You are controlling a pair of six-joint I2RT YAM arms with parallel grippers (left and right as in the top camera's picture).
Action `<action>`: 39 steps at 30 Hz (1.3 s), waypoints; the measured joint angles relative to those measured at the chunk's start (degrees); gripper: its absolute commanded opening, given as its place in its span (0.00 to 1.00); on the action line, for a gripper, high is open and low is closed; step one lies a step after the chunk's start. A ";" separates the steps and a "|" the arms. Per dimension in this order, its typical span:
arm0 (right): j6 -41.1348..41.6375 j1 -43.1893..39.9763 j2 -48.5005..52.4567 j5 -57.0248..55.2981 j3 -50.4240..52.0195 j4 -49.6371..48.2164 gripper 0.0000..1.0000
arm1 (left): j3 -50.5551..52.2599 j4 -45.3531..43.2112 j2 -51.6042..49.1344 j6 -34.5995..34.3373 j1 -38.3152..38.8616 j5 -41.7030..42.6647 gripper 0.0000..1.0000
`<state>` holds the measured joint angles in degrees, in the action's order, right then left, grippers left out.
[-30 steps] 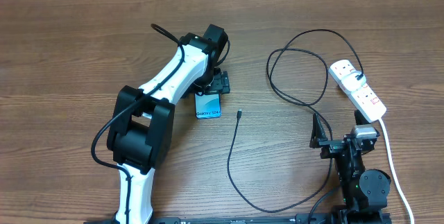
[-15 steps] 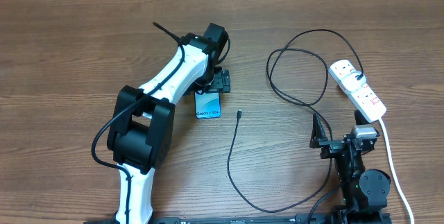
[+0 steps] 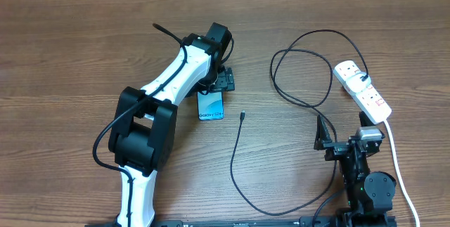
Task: Plug charger to phone and switch on socket
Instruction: 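Lower the left gripper and close it on the smartphone's sides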
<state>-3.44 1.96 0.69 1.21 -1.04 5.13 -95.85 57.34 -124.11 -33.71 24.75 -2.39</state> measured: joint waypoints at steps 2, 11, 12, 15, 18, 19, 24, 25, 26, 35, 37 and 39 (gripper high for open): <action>0.02 0.00 -0.02 0.02 0.00 0.04 1.00 | 0.00 -0.22 0.00 0.63 0.00 -0.02 0.99; -0.02 0.02 -0.02 0.00 0.00 0.02 1.00 | 0.44 -0.42 -0.04 1.11 0.00 -0.04 0.99; 0.00 0.00 0.00 0.00 0.00 0.02 1.00 | 0.59 -0.52 -0.04 1.11 0.00 -0.02 1.00; 0.00 0.02 -0.02 0.00 -0.02 0.00 1.00 | 1.29 -1.33 -0.04 1.16 0.00 -0.04 1.00; 0.00 0.00 -0.02 0.02 -0.02 0.04 1.00 | 2.32 -2.64 -0.04 1.27 0.00 -0.02 0.99; 0.00 0.02 -0.02 0.02 -0.02 0.02 1.00 | 2.86 -3.23 -0.04 1.27 0.00 -0.02 0.99; 0.02 0.00 -0.02 0.02 -0.02 0.00 1.00 | 5.49 -5.77 -0.09 1.29 0.00 0.24 1.00; 0.00 0.02 -0.02 0.00 0.00 0.02 1.00 | 5.53 -5.92 -0.07 1.31 0.00 0.24 1.00; 0.00 0.02 -0.02 0.00 0.00 0.02 1.00 | 5.64 -6.08 -0.02 1.31 0.00 0.24 1.00; 0.00 0.02 -0.02 0.02 0.00 0.04 1.00 | 6.60 -7.02 0.50 1.31 0.00 0.00 1.00; 0.02 0.00 -0.02 0.00 -0.02 0.00 1.00 | 6.62 -7.04 0.52 1.31 0.00 0.00 1.00; 0.00 0.00 -0.02 0.00 0.00 0.04 1.00 | 6.62 -7.04 0.52 1.31 0.00 0.00 0.98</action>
<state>-3.44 1.96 0.67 1.21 -1.04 5.17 -89.23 50.30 -123.59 -32.40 24.75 -2.39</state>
